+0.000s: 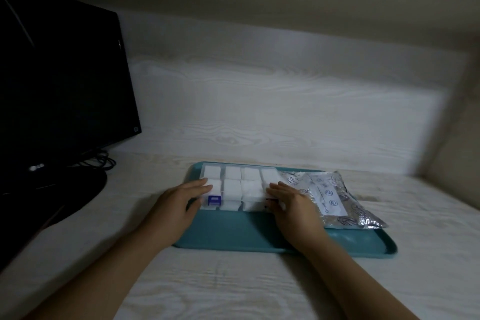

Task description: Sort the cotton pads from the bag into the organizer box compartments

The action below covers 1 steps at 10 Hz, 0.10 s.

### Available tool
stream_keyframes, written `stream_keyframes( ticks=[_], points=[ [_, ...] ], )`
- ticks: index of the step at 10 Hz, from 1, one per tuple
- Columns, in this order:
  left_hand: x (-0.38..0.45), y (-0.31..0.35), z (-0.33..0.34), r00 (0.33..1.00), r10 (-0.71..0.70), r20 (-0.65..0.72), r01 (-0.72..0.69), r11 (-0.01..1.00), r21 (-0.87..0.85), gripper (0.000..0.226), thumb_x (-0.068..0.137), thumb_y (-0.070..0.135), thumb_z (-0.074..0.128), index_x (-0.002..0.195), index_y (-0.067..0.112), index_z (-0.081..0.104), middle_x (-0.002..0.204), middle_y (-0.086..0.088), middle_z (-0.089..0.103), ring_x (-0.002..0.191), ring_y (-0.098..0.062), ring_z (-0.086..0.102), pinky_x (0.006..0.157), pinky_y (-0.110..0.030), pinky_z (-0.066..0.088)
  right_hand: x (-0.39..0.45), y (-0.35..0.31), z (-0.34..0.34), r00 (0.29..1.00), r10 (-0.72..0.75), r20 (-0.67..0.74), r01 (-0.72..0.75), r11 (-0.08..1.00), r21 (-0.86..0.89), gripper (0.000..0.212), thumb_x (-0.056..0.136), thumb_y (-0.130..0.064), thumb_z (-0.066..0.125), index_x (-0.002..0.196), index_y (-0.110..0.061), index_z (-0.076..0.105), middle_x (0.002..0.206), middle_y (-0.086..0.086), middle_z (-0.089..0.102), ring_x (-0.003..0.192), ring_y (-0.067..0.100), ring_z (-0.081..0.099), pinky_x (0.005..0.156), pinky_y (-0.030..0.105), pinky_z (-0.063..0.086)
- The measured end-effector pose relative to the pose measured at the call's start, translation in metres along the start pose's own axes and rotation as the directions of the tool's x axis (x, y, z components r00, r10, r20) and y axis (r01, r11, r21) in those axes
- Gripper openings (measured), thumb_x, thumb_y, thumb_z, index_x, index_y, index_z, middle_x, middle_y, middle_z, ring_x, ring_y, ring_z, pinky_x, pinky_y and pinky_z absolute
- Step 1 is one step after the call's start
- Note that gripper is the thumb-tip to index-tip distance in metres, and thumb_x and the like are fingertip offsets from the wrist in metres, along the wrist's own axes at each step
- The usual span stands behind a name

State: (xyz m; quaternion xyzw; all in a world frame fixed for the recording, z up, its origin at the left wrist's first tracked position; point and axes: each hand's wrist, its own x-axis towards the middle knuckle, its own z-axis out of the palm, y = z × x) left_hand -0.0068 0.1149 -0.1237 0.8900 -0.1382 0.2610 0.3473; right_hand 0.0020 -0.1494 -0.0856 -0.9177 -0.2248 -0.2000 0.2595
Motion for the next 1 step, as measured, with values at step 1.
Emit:
stream_keyframes(
  ticks=[1],
  points=[
    [-0.0009, 0.0018, -0.0027, 0.999, -0.031, -0.033, 0.03, 0.999, -0.017, 0.045, 0.094, 0.008, 0.062, 0.136, 0.024, 0.058, 0.141, 0.017, 0.046, 0.135, -0.007, 0.046, 0.11, -0.011, 0.025, -0.0021, 0.0008, 0.0031, 0.995, 0.066, -0.071, -0.062, 0.996, 0.065, 0.037, 0.094, -0.016, 0.06, 0.13, -0.009, 0.06, 0.14, 0.006, 0.055, 0.137, 0.02, 0.043, 0.107, 0.012, 0.021]
  ],
)
